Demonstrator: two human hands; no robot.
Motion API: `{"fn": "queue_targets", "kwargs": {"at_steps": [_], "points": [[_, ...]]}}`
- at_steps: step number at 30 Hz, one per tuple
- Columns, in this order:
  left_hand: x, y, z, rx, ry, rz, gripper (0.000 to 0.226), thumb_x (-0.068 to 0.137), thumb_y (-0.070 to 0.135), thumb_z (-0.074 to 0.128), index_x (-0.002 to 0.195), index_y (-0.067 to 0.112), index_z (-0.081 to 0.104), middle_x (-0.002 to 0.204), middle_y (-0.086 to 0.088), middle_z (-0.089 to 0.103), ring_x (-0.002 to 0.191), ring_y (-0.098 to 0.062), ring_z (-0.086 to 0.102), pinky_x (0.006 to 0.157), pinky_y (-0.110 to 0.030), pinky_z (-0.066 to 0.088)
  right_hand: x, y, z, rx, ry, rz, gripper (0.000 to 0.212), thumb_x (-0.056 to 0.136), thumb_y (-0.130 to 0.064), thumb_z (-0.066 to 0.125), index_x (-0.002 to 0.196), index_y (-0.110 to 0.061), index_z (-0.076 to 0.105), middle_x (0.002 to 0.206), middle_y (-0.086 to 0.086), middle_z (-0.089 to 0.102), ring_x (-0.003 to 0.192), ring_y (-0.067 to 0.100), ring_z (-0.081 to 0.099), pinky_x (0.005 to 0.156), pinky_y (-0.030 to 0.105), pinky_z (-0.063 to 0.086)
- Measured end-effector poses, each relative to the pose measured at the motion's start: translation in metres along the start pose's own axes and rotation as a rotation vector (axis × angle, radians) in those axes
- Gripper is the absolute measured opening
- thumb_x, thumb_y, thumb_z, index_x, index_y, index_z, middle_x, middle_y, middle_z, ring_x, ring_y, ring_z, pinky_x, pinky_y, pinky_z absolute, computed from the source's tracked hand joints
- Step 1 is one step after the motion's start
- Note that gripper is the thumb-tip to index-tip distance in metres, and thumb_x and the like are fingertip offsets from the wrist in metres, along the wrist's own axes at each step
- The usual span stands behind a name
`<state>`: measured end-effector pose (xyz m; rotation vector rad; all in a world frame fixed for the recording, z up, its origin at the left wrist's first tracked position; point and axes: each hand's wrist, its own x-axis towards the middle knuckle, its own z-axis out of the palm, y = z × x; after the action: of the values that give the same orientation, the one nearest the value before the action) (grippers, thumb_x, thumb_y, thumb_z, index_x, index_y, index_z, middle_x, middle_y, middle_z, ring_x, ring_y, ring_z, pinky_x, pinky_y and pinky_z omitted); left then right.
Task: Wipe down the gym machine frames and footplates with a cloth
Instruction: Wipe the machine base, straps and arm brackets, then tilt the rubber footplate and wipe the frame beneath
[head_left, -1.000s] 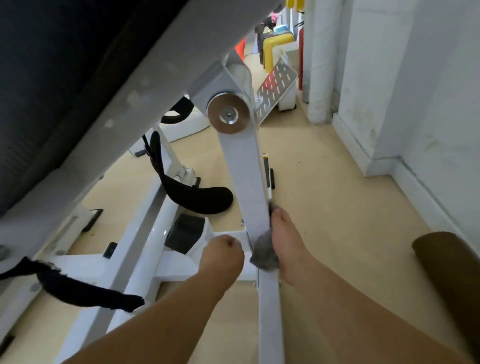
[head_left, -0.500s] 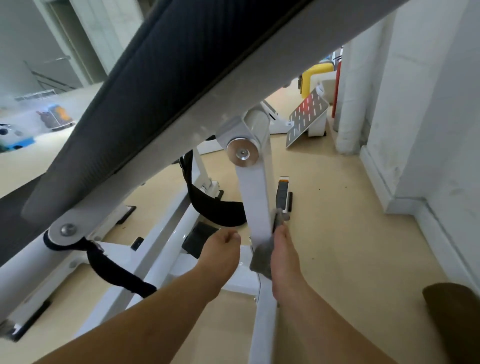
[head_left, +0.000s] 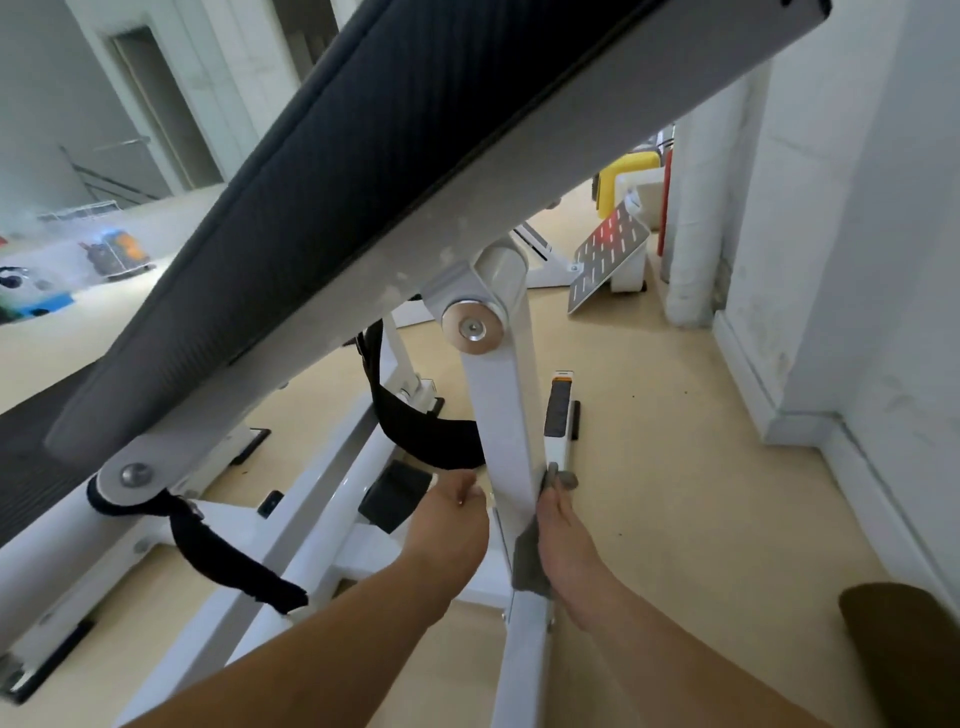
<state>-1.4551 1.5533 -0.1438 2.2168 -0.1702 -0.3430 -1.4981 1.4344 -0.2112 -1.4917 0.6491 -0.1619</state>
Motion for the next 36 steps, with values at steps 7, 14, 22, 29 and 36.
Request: {"fn": "queue_targets", "kwargs": {"at_steps": [7, 14, 22, 29, 36], "points": [[0.001, -0.024, 0.004, 0.192, -0.230, 0.004, 0.040, 0.108, 0.018, 0.041, 0.148, 0.022, 0.050, 0.140, 0.001, 0.055, 0.110, -0.013, 0.049, 0.090, -0.025, 0.038, -0.017, 0.046, -0.037, -0.157, -0.164, 0.340, 0.040, 0.107, -0.042, 0.045, 0.118, -0.012, 0.070, 0.120, 0.006, 0.072, 0.105, 0.021, 0.068, 0.095, 0.035, 0.053], [-0.010, -0.026, 0.019, 0.250, -0.428, 0.009, 0.031, 0.101, 0.018, 0.052, 0.129, 0.016, 0.066, 0.120, -0.001, 0.066, 0.109, -0.019, 0.063, 0.094, -0.031, 0.052, -0.040, 0.038, -0.046, -0.095, 0.042, 0.139, 0.037, 0.105, -0.029, 0.044, 0.097, -0.013, 0.076, 0.084, 0.008, 0.078, 0.084, 0.028, 0.076, 0.078, 0.044, 0.063], [-0.024, 0.011, 0.047, -0.001, -0.567, -0.016, 0.018, 0.092, 0.029, 0.072, 0.108, 0.022, 0.069, 0.103, -0.004, 0.074, 0.093, -0.017, 0.071, 0.080, -0.033, 0.064, -0.076, -0.029, -0.076, 0.047, -0.065, 0.398, 0.041, 0.097, -0.031, 0.059, 0.111, 0.005, 0.072, 0.107, 0.031, 0.069, 0.103, 0.034, 0.069, 0.097, 0.036, 0.051], [-0.069, 0.061, 0.039, -0.342, -0.611, -0.200, 0.046, 0.079, 0.032, 0.087, 0.119, 0.022, 0.066, 0.111, -0.002, 0.074, 0.102, -0.020, 0.072, 0.085, -0.036, 0.061, -0.129, -0.095, -0.114, 0.065, 0.013, 0.338, 0.020, 0.093, -0.037, 0.070, 0.102, -0.020, 0.077, 0.096, 0.006, 0.078, 0.091, 0.022, 0.074, 0.086, 0.040, 0.059], [-0.148, 0.145, -0.017, -0.350, -0.596, -0.336, 0.013, 0.089, 0.022, 0.078, 0.098, 0.013, 0.075, 0.088, -0.009, 0.076, 0.072, -0.020, 0.067, 0.077, -0.047, 0.064, -0.189, -0.198, -0.136, -0.282, 0.093, 0.381, 0.012, 0.100, -0.031, 0.058, 0.103, -0.024, 0.067, 0.103, 0.004, 0.068, 0.097, 0.019, 0.064, 0.082, 0.036, 0.055]]}}
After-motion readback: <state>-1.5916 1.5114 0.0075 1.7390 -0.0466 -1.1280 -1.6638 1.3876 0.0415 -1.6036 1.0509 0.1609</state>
